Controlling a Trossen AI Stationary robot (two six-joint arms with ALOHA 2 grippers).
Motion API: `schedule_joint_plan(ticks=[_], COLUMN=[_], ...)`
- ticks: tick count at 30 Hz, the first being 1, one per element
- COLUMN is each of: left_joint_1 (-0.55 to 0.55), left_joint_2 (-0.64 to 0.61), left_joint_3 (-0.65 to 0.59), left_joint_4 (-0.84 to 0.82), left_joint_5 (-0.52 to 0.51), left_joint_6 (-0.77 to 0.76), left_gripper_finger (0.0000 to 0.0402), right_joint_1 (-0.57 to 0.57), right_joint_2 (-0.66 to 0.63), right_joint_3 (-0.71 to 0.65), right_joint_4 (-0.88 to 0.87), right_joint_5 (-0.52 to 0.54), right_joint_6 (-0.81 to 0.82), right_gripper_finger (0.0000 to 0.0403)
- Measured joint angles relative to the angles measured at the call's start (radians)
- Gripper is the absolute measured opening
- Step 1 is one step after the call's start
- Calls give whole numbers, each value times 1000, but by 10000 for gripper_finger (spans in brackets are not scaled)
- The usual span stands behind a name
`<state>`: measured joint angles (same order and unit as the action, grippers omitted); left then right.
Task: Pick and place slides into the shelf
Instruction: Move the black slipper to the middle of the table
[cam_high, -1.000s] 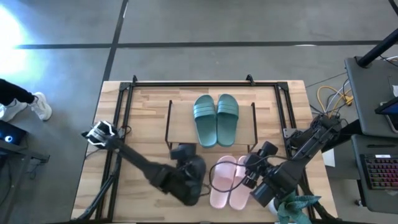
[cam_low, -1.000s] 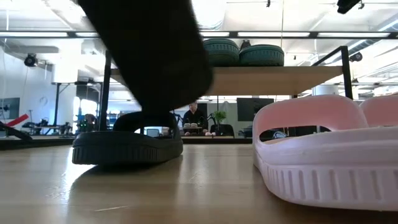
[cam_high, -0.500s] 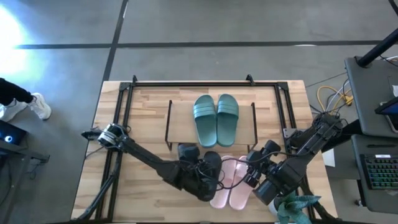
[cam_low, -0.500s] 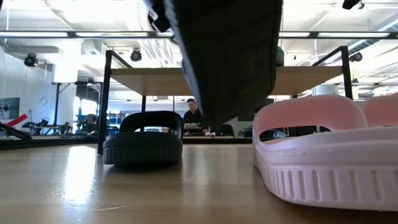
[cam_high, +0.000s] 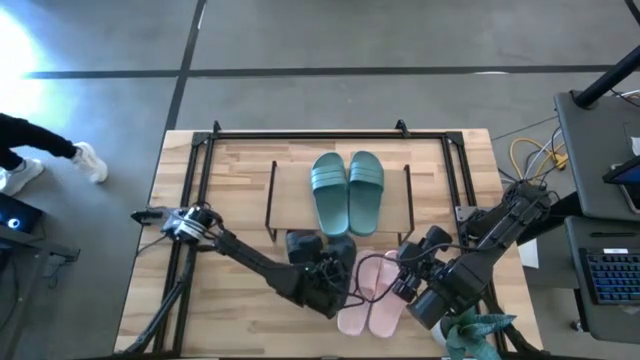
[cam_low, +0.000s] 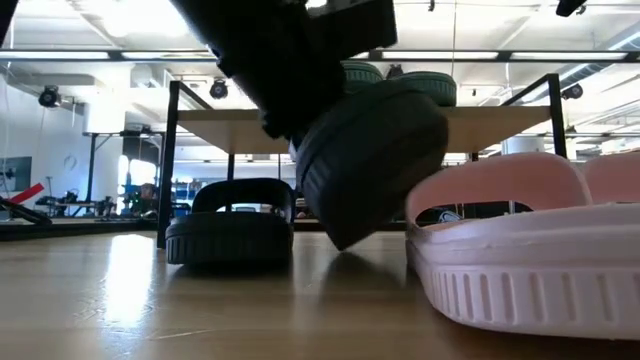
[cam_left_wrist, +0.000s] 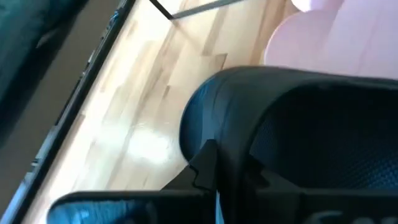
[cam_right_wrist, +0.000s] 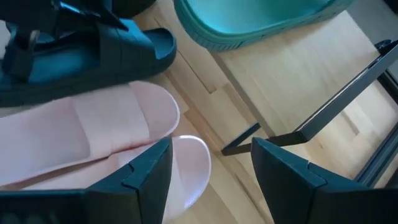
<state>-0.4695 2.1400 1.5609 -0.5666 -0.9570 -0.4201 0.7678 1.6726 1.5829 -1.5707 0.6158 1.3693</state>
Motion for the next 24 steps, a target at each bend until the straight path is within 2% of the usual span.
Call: schedule_joint_plan(ticks=[7, 12, 24], left_joint_1=[-27, -26, -26], left_joint_2=[-11, -12, -54], left_joint_3=[4, -4, 15], left_joint_4=[-151, -220, -204], left_joint_5=[17, 17, 82], left_joint_6=[7, -87, -125], left_gripper_finger=[0, 4, 84], right_joint_1=[0, 0, 0], right_joint_2=[0, 0, 0], right_joint_3=[-2, -3, -3], right_joint_4=[0, 0, 0], right_joint_5=[-20, -20, -51], right_joint_6=[-4, -6, -15], right_gripper_finger=[210, 210, 210])
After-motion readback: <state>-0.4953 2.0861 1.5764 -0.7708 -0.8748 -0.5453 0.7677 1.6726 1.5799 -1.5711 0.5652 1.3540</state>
